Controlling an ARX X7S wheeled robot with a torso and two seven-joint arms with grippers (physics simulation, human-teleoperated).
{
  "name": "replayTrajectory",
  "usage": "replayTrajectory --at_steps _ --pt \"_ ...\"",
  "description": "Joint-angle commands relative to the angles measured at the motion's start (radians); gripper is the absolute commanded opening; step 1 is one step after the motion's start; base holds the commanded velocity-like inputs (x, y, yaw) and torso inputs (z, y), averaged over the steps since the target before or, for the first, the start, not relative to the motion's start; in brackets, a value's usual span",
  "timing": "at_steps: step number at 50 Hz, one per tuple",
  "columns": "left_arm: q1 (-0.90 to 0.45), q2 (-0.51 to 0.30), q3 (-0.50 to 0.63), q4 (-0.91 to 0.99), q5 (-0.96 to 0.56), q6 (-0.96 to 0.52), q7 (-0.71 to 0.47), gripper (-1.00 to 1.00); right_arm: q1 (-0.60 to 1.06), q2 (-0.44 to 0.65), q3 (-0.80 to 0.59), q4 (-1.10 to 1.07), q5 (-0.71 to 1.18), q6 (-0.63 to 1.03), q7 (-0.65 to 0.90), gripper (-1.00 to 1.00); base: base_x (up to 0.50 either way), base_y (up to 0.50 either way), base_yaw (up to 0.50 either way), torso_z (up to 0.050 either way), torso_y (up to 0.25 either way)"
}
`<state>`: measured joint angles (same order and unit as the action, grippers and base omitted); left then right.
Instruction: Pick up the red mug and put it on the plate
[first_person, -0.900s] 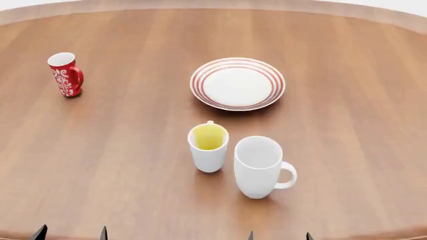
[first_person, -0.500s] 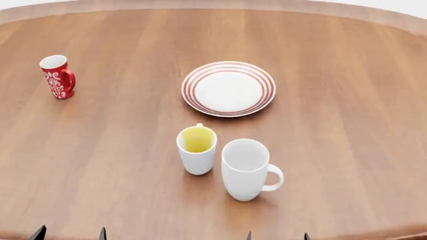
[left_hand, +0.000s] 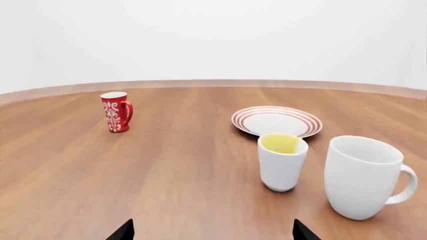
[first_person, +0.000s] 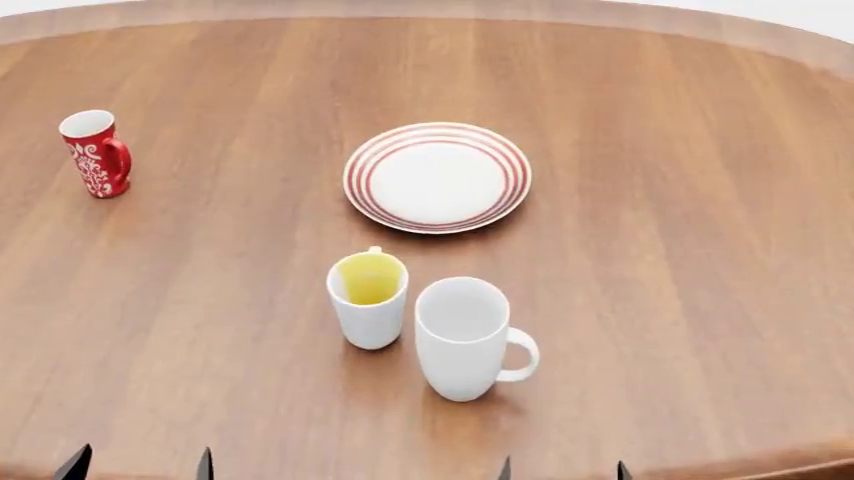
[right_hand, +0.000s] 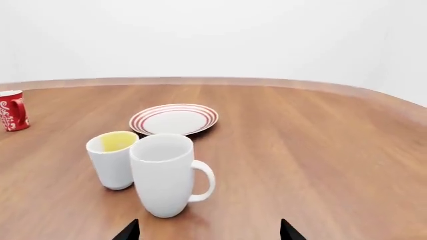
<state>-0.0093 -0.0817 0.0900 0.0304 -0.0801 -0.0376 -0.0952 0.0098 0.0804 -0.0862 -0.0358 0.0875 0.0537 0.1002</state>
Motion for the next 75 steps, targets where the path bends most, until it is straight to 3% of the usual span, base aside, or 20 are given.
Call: replayTrajectory --at_steps 1,13,16,34,75 --pt "-0.047 -0.042 0.005 0.228 -0.024 -0.231 -0.03 1.0 0.063 0.038 0.003 -0.229 0.051 0.282 0.03 1.0 0.0 0.0 0.0 0.0 0.0" --pt "-0.242 -0.098 -0.016 0.486 -0.094 -0.598 -0.038 1.0 0.295 0.071 0.058 -0.486 0.174 0.711 0.058 1.0 0.0 0.0 0.0 0.0 0.0" --pt "-0.284 -0.109 -0.013 0.506 -0.097 -0.647 -0.038 1.0 0.342 0.076 0.055 -0.501 0.169 0.751 0.077 1.0 0.0 0.0 0.0 0.0 0.0" --pt "-0.283 -0.12 -0.01 0.486 -0.103 -0.621 -0.044 1.0 0.344 0.087 0.03 -0.482 0.162 0.724 0.09 1.0 0.02 0.0 0.0 0.0 0.0" --pt "-0.28 -0.142 -0.009 0.484 -0.123 -0.608 -0.061 1.0 0.362 0.099 0.0 -0.475 0.179 0.739 0.123 1.0 0.5 0.0 0.0 0.0 0.0"
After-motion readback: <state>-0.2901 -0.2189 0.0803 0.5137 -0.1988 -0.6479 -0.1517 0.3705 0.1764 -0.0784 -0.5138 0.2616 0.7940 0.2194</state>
